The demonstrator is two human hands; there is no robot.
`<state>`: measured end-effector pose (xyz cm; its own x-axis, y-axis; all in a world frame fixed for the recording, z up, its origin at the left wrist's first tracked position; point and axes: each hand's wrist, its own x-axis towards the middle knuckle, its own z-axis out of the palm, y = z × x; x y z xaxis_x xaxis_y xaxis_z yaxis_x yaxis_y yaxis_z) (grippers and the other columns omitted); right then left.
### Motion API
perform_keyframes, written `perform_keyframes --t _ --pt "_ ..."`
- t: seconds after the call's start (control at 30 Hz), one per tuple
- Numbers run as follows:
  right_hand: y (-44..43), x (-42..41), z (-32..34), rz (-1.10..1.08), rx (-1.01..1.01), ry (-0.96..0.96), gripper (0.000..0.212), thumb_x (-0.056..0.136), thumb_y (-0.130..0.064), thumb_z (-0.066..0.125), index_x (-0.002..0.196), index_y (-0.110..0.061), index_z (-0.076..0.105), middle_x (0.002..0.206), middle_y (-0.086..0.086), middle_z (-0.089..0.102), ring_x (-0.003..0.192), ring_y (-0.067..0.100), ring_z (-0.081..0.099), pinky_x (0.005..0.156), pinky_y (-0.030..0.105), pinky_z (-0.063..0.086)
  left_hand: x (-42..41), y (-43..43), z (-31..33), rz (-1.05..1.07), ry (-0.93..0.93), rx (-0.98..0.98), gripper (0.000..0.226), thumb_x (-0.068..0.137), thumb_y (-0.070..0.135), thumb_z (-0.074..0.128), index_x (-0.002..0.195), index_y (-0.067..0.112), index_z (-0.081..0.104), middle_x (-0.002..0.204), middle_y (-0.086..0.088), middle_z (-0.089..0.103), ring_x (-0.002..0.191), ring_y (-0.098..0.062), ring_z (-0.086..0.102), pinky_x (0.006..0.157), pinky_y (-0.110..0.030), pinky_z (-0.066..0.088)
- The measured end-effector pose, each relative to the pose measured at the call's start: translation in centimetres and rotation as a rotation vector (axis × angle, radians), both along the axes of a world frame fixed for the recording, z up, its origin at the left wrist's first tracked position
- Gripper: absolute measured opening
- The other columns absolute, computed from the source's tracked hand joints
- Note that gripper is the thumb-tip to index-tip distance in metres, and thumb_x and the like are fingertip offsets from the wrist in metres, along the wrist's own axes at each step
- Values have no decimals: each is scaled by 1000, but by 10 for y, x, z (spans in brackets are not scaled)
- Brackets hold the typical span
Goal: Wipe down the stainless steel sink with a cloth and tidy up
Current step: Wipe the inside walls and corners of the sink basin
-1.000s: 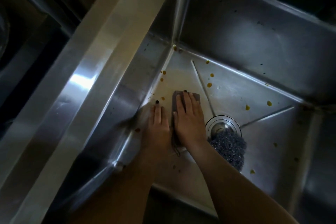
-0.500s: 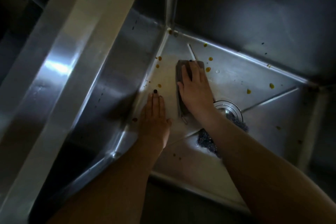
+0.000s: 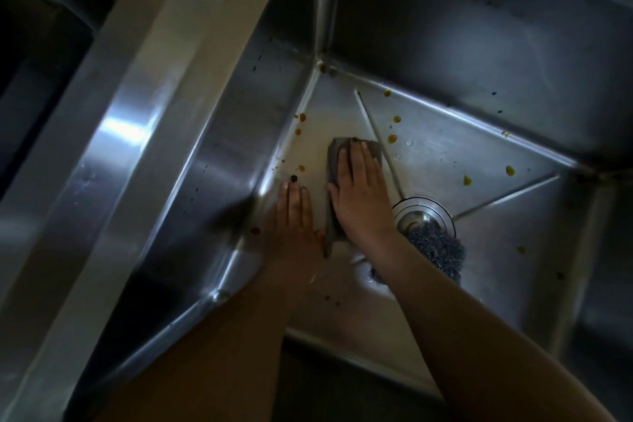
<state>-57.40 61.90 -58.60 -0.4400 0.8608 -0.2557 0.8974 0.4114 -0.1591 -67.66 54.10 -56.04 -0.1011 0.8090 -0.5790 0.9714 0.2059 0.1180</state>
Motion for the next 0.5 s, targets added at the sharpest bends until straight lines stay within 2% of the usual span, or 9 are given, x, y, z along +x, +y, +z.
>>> perform_keyframes --t 0.13,0.27,0.37,0.5 --pt "30 3 2 -10 50 18 62 99 -33 31 147 -3 8 155 21 9 144 31 5 113 35 -6 -2 2 -3 25 -39 -35 74 97 40 24 132 5 -31 148 -14 -30 138 -28 -25 113 -40 -7" --pt "44 4 6 -46 46 55 60 99 -32 32 148 -5 10 156 18 9 145 29 4 115 35 -3 -3 -1 0 6 -39 0 75 98 39 29 140 4 -22 150 -16 -24 139 -29 -22 113 -38 -7" --pt "35 5 9 -64 28 75 60 99 -33 34 148 -7 11 156 16 10 145 27 3 114 34 -5 -2 1 1 21 -39 -31 75 97 40 27 139 4 -24 150 -15 -27 138 -28 -24 113 -39 -7" --pt "1 12 16 -14 18 60 62 95 -38 43 145 -6 24 153 18 22 143 30 14 115 41 4 -2 -1 2 -30 10 9 70 98 40 19 139 1 -22 150 -18 -23 139 -31 -20 113 -40 -6"
